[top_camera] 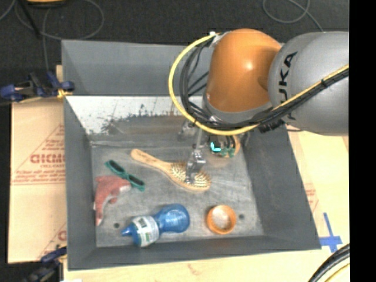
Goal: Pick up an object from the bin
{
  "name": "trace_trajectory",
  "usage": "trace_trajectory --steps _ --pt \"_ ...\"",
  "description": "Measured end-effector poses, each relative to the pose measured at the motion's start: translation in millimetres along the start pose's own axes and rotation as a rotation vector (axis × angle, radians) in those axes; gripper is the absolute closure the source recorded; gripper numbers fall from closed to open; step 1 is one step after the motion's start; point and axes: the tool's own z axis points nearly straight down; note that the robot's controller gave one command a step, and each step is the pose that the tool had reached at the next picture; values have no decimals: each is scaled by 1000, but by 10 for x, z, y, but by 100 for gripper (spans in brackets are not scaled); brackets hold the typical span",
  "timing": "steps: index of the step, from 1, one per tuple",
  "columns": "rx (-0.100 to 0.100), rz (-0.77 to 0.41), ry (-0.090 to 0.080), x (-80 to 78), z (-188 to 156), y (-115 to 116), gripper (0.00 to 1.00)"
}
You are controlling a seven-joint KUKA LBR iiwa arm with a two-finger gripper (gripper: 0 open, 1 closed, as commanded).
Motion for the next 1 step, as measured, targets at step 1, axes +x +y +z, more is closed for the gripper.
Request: trace_trajectory --steps 1 --pt "-1 1 -8 -15 -43 -1 0"
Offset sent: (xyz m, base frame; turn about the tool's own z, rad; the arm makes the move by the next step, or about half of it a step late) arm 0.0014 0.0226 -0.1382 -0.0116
